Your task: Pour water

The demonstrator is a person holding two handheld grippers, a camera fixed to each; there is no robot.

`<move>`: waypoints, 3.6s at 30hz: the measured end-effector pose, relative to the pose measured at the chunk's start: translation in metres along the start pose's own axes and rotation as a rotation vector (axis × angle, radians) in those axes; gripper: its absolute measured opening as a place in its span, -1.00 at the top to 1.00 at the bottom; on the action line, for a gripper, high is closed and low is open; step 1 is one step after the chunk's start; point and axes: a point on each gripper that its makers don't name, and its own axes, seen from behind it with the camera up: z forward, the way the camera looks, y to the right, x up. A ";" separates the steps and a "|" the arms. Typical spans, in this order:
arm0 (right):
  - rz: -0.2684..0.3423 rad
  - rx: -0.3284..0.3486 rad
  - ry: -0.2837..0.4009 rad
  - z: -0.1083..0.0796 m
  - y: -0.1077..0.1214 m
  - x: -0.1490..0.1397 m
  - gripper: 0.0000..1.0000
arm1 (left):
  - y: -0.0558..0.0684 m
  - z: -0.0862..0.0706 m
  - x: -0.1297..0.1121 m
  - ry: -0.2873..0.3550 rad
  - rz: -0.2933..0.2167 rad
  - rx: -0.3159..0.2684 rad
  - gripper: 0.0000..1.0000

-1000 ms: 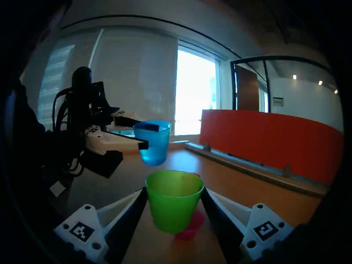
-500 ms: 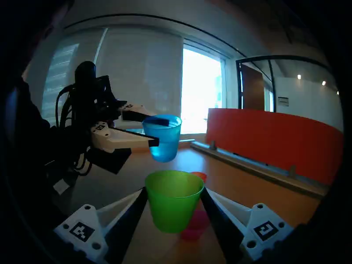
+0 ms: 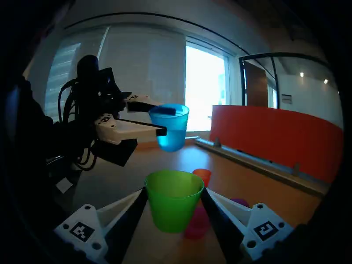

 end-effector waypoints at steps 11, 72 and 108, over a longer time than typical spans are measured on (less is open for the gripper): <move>0.002 0.022 -0.014 0.005 -0.003 -0.006 -0.80 | 0.000 0.002 0.000 -0.001 0.041 -0.012 -0.69; 0.014 0.081 0.013 0.040 -0.008 0.001 -0.79 | 0.001 0.006 0.015 -0.013 0.351 0.002 -0.68; 0.015 0.069 0.025 0.039 -0.004 0.005 -0.80 | 0.009 0.014 0.013 -0.020 0.512 -0.001 -0.68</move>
